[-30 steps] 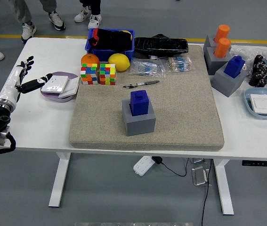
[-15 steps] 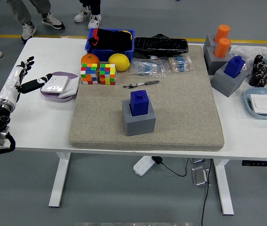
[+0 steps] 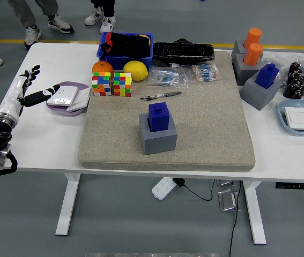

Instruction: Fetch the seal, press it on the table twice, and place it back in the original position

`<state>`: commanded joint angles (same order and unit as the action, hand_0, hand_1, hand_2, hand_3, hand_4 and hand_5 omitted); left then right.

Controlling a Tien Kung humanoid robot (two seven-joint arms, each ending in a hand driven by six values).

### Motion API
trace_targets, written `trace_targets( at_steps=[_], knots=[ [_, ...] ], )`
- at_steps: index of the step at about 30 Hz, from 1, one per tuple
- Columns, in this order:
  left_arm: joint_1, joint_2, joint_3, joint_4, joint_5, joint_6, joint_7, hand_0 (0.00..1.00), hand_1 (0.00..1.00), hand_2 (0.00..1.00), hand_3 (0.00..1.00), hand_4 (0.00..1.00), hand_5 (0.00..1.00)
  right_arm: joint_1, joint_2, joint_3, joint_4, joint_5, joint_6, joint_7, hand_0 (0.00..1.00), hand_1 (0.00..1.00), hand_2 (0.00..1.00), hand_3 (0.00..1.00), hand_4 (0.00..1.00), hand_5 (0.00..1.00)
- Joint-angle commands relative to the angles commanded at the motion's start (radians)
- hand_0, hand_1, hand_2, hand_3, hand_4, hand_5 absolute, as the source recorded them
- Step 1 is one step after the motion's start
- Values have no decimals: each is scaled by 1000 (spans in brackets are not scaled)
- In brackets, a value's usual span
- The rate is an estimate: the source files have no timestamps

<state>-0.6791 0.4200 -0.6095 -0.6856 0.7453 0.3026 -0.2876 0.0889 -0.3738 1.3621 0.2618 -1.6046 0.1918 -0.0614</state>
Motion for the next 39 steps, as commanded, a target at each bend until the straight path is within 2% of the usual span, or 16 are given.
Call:
trace_targets(
  at_steps=[39],
  knots=[
    [-15, 7, 3, -3, 4, 2, 0, 998, 985, 960, 960, 816, 277, -1, 1, 11, 0, -1, 1, 1, 785, 702, 694, 654, 769, 552]
  ],
)
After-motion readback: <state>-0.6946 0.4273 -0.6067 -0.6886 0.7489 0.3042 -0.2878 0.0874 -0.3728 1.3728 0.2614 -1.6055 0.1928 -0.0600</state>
